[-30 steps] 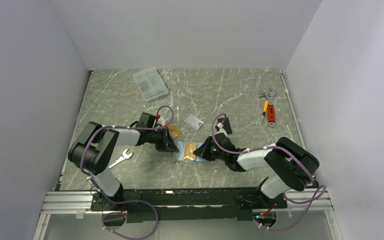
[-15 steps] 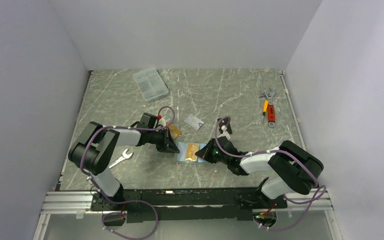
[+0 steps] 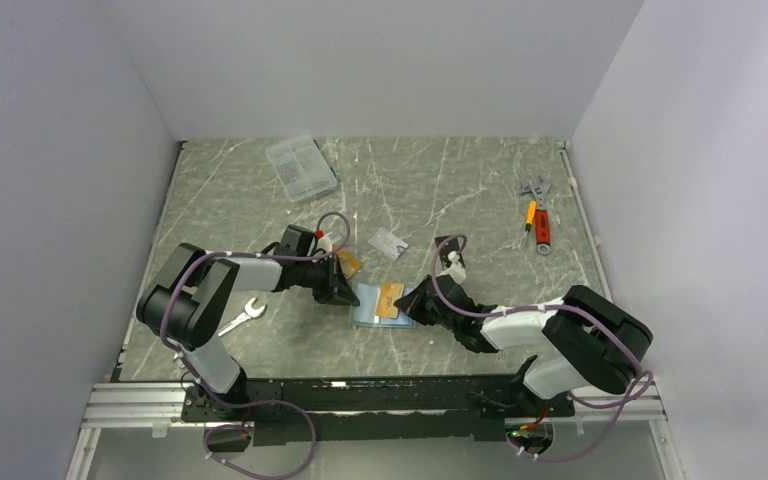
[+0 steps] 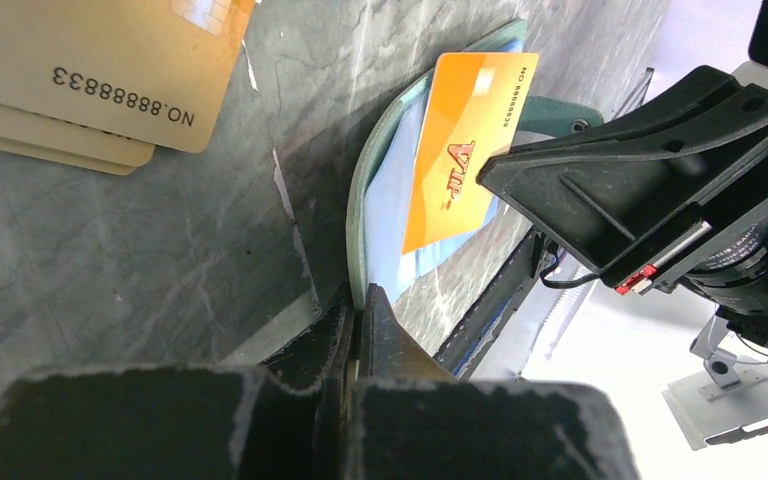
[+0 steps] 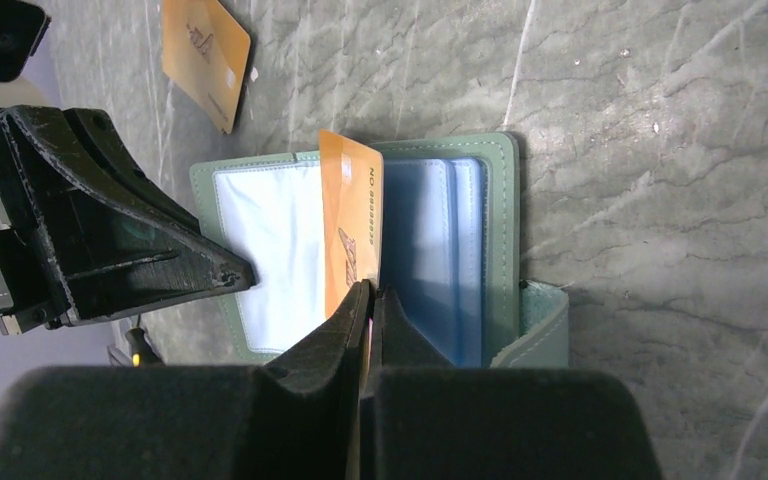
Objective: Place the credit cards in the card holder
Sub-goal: Insert the credit card into the card holder.
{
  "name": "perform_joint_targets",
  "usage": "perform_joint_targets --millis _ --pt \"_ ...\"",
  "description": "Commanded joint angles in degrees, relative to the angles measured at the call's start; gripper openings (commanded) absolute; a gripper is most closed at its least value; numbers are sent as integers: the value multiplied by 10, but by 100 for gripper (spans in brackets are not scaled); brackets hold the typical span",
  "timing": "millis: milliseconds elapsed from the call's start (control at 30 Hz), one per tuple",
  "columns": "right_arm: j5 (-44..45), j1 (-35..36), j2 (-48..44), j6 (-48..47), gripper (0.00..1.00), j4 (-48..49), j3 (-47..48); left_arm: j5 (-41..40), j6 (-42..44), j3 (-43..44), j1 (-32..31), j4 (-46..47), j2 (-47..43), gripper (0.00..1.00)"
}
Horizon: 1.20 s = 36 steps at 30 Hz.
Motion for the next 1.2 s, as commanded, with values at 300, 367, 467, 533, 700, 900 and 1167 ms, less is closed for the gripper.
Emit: perform_joint_targets --millis 300,367,467,533,700,900,1167 --pt "-4 18 27 -41 0 -35 7 17 -2 12 -3 0 -11 0" --pt "-14 17 26 -44 0 -33 3 17 -1 13 -4 0 -10 0" --pt "-30 18 24 -49 0 -29 -3 18 -3 13 -4 0 -9 0" --pt "-41 17 27 -56 0 -30 -1 18 -1 14 -4 -2 -9 0" --pt "-80 17 53 -76 0 -42 20 17 1 14 -4 -4 -11 0" --pt "-85 16 41 -76 0 -63 16 17 2 15 -4 -6 -12 0" --pt "-80 13 12 -64 0 -95 -1 21 1 17 -4 -8 -11 0"
